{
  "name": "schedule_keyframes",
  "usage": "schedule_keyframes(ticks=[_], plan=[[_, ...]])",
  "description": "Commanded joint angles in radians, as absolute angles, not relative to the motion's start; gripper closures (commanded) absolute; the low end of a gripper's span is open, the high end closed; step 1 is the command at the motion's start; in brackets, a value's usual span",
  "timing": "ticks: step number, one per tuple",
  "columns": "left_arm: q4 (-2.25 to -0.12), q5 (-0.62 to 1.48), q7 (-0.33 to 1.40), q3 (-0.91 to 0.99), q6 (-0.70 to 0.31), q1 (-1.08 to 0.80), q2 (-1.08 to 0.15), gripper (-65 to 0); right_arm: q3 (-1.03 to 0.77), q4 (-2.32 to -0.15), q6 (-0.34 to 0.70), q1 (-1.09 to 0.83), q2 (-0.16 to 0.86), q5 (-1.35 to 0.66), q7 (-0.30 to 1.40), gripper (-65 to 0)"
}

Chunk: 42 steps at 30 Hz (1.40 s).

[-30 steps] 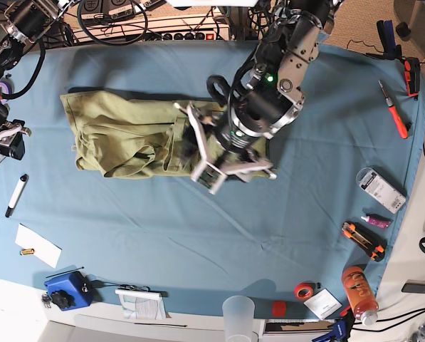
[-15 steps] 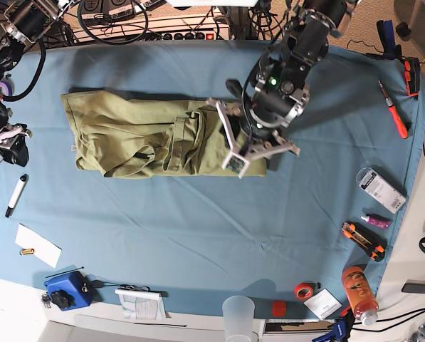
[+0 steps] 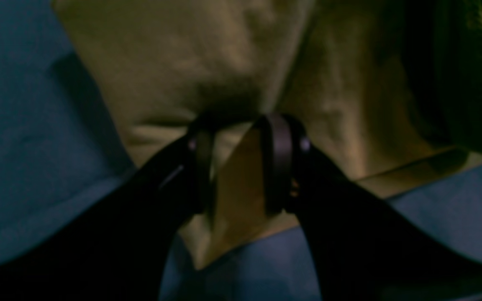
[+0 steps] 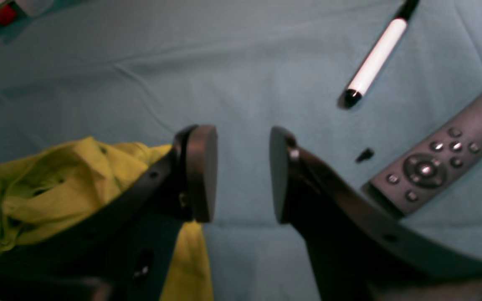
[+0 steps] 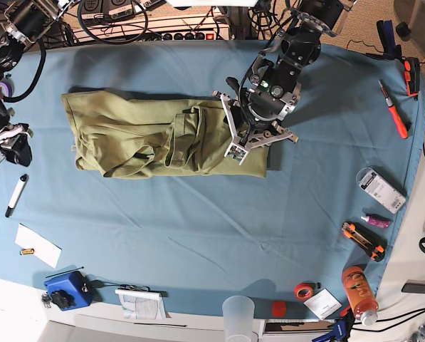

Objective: Layout the t-shirt on the table in an organized manner, then fold the t-shirt properly
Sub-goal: 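Fold the lifted end over toward the shirt middle with the left gripper, then grasp the opposite shirt end with the right gripper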

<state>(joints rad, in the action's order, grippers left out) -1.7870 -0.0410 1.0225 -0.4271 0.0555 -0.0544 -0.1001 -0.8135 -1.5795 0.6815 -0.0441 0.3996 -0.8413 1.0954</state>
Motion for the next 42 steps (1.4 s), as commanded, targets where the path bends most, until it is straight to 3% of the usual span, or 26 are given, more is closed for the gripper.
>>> schedule_keyframes(ticks=[1,6,11,28,34,42], plan=[[-1.792,-0.045,1.031,-0.427,0.056,-0.047,-0.097,-18.9,-0.820,-1.598,0.688,-0.033,0.427,-0.873,1.069,-21.6],[-1.792,-0.045,1.031,-0.427,0.056,-0.047,-0.097,-18.9,-0.820,-1.598,0.688,-0.033,0.427,-0.894,1.174,-22.3],[-1.792,-0.045,1.028,-0.427,0.056,-0.047,-0.097,-18.9,-0.802,-1.597,0.698,-0.040,0.426,-0.923,1.264,-35.4],[-1.792,-0.045,1.028,-0.428,0.056,-0.047,-0.097,-18.9,-0.609,-1.380,0.698,-0.031,0.374,-1.029,1.249,-35.4],[-1.792,-0.045,1.027,-0.428,0.056,-0.047,-0.097,-18.9,-0.539,-1.305,0.698,-0.022,0.324,-0.951,1.169,-35.4],[-1.792,-0.045,1.028,-0.428,0.056,-0.047,-0.097,-18.9,-0.544,-1.296,0.698,-0.001,0.258,-0.919,1.196,-35.0]])
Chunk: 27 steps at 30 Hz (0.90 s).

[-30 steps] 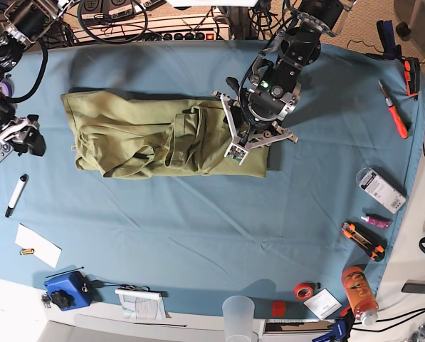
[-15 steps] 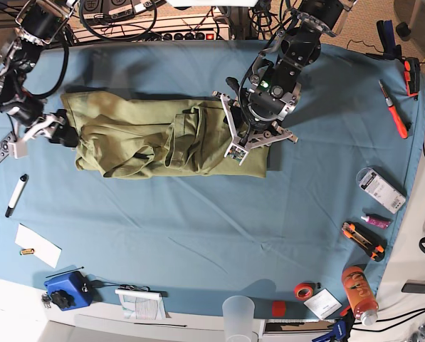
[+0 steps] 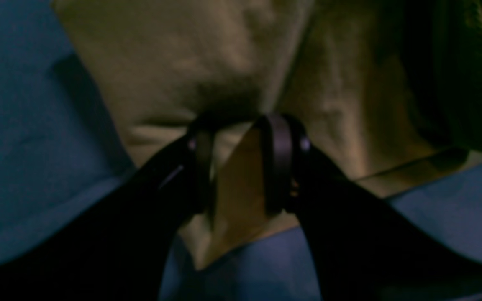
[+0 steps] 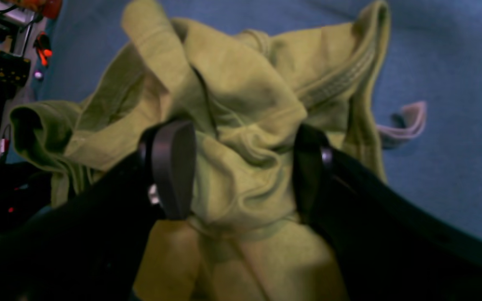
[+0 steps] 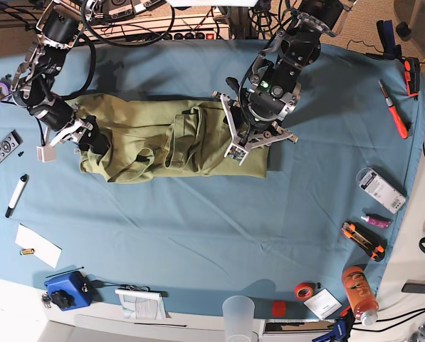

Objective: Layout the t-shirt on the table in an organized manner, then fold the t-shirt properly
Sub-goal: 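Grasp the opposite shirt end with the right gripper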

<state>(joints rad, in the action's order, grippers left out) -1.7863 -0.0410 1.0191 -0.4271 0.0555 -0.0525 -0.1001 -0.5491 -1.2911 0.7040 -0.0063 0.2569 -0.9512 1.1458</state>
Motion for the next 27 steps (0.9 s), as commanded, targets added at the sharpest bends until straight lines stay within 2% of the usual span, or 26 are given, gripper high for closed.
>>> schedule_keyframes(ticks=[1,3,6,8,16,20,27], plan=[[-1.792,-0.045,1.028,-0.428,0.056,-0.047,-0.097,-18.9,-0.544,-1.296,0.698,0.004,0.258,-0.919,1.211,-35.0],[-1.792,-0.045,1.027,-0.428,0.056,-0.047,-0.097,-18.9,-0.544,-1.296,0.698,0.014,0.258,-0.919,1.230,-34.4],[-1.792,-0.045,1.027,-0.428,0.056,-0.047,-0.097,-18.9,-0.544,-1.296,0.698,0.017,0.260,-0.919,1.232,-21.9],[-1.792,-0.045,1.027,-0.428,0.056,-0.047,-0.097,-18.9,-0.545,-1.296,0.698,0.017,0.266,-0.920,1.233,-18.6],[-1.792,-0.045,1.027,-0.428,0.056,-0.047,-0.097,-18.9,-0.545,-1.398,0.698,0.017,0.333,-1.016,1.379,-19.2],[-1.792,-0.044,1.022,-0.428,0.056,-0.047,-0.097,-18.9,-0.544,-1.454,0.698,0.017,0.366,-1.016,1.396,-29.6],[-1.792,-0.045,1.020,-0.428,0.056,-0.050,-0.097,-18.9,-0.545,-1.454,0.698,0.017,0.403,-0.994,1.396,-30.5]])
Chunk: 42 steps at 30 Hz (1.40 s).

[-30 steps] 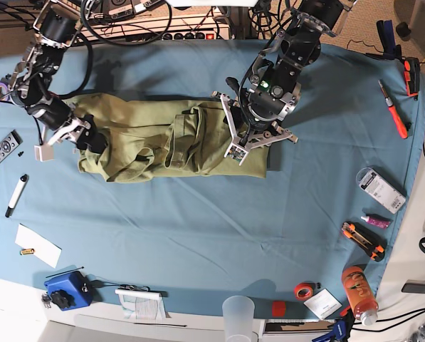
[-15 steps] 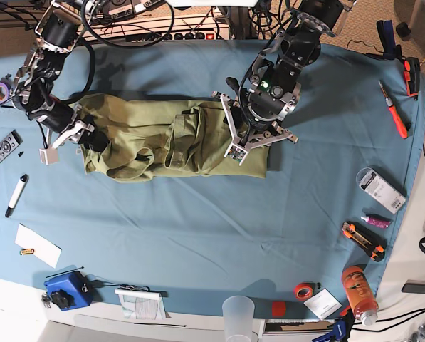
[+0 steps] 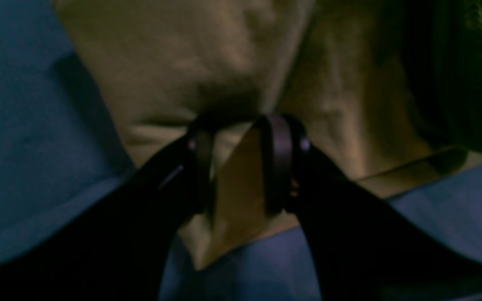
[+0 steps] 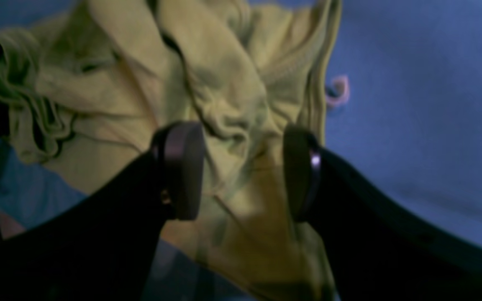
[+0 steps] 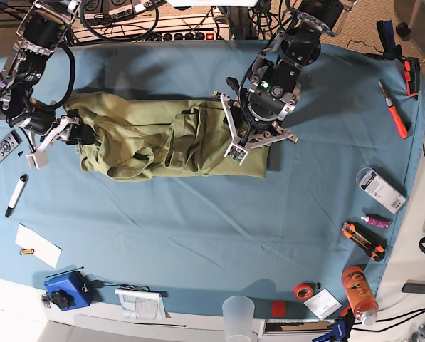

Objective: Layout the t-shirt on the table in an organized manner, then fold the t-shirt properly
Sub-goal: 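Grasp the opposite shirt end with the right gripper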

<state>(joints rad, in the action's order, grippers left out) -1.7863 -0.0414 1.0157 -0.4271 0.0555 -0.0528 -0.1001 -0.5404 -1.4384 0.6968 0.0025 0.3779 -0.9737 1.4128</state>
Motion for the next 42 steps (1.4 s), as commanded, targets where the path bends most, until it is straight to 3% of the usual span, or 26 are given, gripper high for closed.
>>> schedule_keyframes(ticks=[1,7,20,27,32,34,38,42], plan=[[-1.792,-0.045,1.021,-0.428,0.056,-0.051,-0.097,-18.9,-0.545,-1.454,0.698,0.017,0.407,-0.981,1.396,-30.5],[-1.792,-0.045,1.020,-0.428,0.056,-0.050,-0.097,-18.9,-0.545,-1.453,0.698,0.017,0.407,-0.745,1.229,-30.5],[-1.792,-0.045,1.021,-0.428,0.056,-0.050,-0.097,-18.9,-0.545,-1.331,0.698,0.017,0.332,-0.730,1.161,-30.5],[-1.792,-0.045,1.000,-0.428,0.056,-0.049,-0.097,-18.9,-0.542,-1.295,0.698,0.016,0.324,-0.918,1.295,-30.5],[-1.792,-0.045,1.001,-0.428,0.056,-0.050,-0.097,-18.9,-0.542,-1.295,0.698,0.017,0.324,-0.924,1.289,-30.3],[-1.792,-0.045,1.001,-0.428,0.056,-0.050,-0.097,-18.9,-0.542,-1.295,0.698,0.017,0.324,-0.923,1.287,-23.3],[-1.792,-0.027,1.007,-0.429,0.056,-0.050,-0.097,-18.9,-0.542,-1.295,0.698,0.018,0.324,-0.923,1.285,-0.8],[-1.792,0.081,1.026,-0.430,0.014,-0.054,-0.097,-18.9,-0.547,-1.296,0.698,0.043,0.330,-0.867,1.249,0.0]])
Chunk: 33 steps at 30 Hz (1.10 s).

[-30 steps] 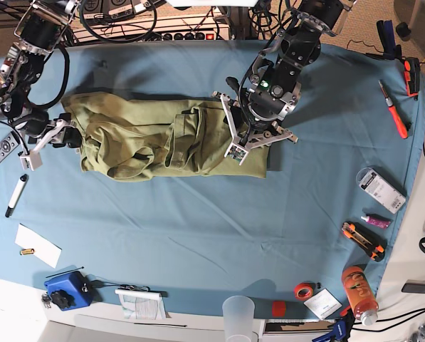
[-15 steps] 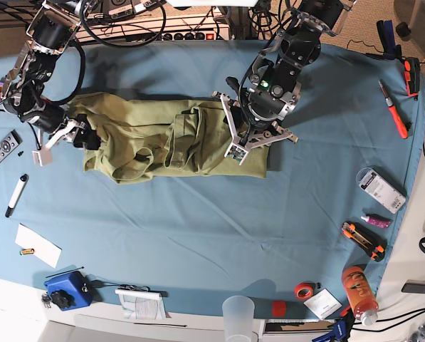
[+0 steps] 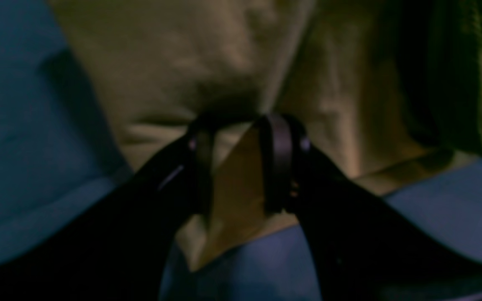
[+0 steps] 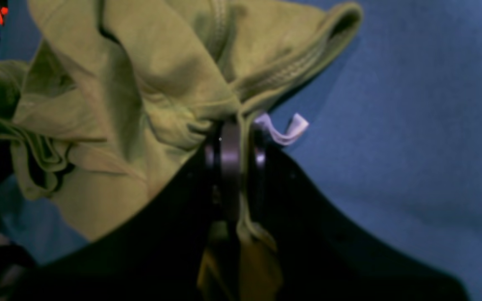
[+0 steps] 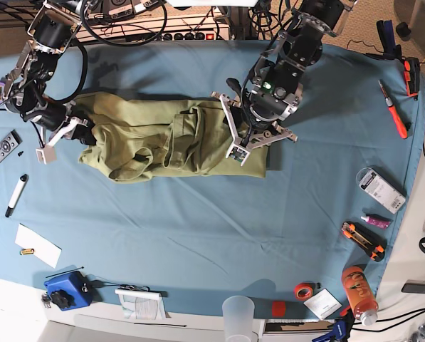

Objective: Layout the t-shirt on the table in an organized manner, then fold the t-shirt properly
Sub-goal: 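Grasp the opposite shirt end with the right gripper, then fold the shirt end over onto the stack with the right gripper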

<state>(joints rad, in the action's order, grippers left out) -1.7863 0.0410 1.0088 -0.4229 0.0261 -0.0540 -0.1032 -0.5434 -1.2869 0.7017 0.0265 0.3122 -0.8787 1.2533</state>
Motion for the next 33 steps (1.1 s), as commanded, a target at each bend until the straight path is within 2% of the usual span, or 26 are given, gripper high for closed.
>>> schedule_keyframes(ticks=[1,8,14,21,26,33], plan=[[-1.792,0.099,1.028,-0.430,-0.004,-0.056,-0.097,-18.9,-0.555,-1.296,0.698,0.060,0.330,-0.839,1.238,0.0],[-1.821,0.156,1.063,-0.429,-0.012,-0.061,-0.080,-18.9,-0.610,-1.296,0.698,0.203,0.364,-0.719,1.191,0.0],[-2.001,0.186,1.078,-0.429,-0.027,-0.061,-0.052,-18.9,-0.607,-1.296,0.698,0.258,0.433,-0.706,1.190,0.0],[-2.098,0.004,1.112,-0.429,0.035,-0.075,-0.054,-18.9,-0.600,-1.312,0.698,0.245,0.429,-0.757,1.264,0.0],[-2.098,-0.140,1.138,-0.377,0.109,-0.101,-0.054,-18.9,-0.510,-1.468,0.698,0.182,0.397,-0.767,1.268,0.0],[-2.098,-0.110,1.145,-0.127,0.113,-0.143,-0.104,-18.9,-0.362,-1.771,0.698,0.078,0.330,-0.767,1.242,0.0]])
